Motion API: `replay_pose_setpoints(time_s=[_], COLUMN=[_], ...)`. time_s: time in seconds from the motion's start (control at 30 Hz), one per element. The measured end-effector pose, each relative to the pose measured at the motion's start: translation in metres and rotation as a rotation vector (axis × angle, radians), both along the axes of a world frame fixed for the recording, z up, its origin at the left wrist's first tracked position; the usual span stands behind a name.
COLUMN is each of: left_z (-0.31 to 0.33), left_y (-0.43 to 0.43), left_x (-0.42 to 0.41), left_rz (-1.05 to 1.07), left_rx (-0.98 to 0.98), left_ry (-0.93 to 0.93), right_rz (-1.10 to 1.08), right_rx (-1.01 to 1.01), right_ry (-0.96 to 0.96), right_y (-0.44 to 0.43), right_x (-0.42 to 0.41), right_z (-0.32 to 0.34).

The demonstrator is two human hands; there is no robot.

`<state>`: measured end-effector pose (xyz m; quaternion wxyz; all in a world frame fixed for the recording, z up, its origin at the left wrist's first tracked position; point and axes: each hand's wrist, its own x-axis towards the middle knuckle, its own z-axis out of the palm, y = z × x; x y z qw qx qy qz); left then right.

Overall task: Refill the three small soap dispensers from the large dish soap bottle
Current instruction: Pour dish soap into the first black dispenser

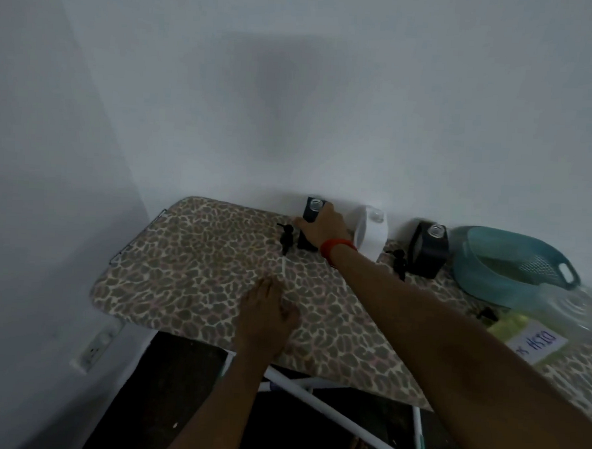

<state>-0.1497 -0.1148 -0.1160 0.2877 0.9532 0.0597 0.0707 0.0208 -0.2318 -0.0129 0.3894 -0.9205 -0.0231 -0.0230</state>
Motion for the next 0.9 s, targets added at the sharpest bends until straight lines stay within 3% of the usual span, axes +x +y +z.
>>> replay_pose_setpoints(time_s=[0.27,0.47,0.6,0.9], left_z=[0.001,0.006,0.012,0.019], left_y=[0.002,0.000,-0.002,-0.003], left_x=[0.001,-0.001,-0.004,-0.009], left_rz=[-0.007,-0.014,-0.012,-0.026], left_rx=[0.007,0.014,0.033,0.007], left_ry=[0.031,0.040,0.031,-0.011], right_rz=[-0.078,-0.012,0.105,0.175], right_rx=[0.098,0.287,0.382,0.259], right_ry=[-0.085,-0.206,-0.178,-0.072], right_y=[0.001,-0.032,-0.089,-0.179], right_x=[-0.001,-0.040,-0.083,-0.157], right_z=[-0.011,0.000,0.001,-0.021])
